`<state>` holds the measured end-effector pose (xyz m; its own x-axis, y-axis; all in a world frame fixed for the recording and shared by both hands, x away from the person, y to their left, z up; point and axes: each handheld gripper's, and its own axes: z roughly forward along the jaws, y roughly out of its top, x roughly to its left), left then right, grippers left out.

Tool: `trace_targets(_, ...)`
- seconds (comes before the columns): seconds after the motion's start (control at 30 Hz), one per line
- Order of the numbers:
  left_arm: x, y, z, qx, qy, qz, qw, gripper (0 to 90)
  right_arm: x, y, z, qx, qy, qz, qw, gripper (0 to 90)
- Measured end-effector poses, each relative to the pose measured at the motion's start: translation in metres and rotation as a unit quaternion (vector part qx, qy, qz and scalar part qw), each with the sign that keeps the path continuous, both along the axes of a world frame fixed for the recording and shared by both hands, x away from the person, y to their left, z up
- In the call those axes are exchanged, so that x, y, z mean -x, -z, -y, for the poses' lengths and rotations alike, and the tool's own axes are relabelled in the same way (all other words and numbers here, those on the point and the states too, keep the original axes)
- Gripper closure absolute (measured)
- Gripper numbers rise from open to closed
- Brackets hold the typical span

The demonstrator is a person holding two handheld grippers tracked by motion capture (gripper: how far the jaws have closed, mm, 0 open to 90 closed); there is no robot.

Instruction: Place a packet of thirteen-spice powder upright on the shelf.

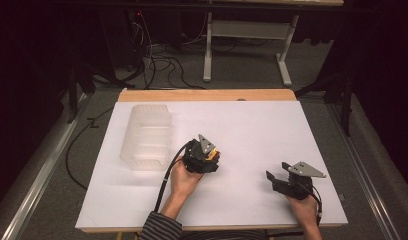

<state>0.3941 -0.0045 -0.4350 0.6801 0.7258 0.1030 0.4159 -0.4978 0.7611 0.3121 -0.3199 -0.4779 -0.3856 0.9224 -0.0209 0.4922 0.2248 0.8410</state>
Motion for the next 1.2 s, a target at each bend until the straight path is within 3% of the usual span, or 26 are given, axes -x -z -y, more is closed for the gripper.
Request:
trace_targets(0.4,0.012,-0.015,-0.014,0.018,0.004,0.021,0.9996,32.7,0.0,0.0,0.0,-0.003,0.0,0.001,1.0,29.6)
trace_targets(0.57,0.018,-0.02,-0.027,0.04,-0.002,0.03,0.9987,32.8,0.0,0.0,0.0,-0.001,0.0,0.0,1.0,29.6)
trace_targets(1.2,0.028,-0.035,-0.06,0.071,-0.029,0.06,0.9953,32.8,0.0,0.0,0.0,0.0,-0.001,0.003,1.0,29.6)
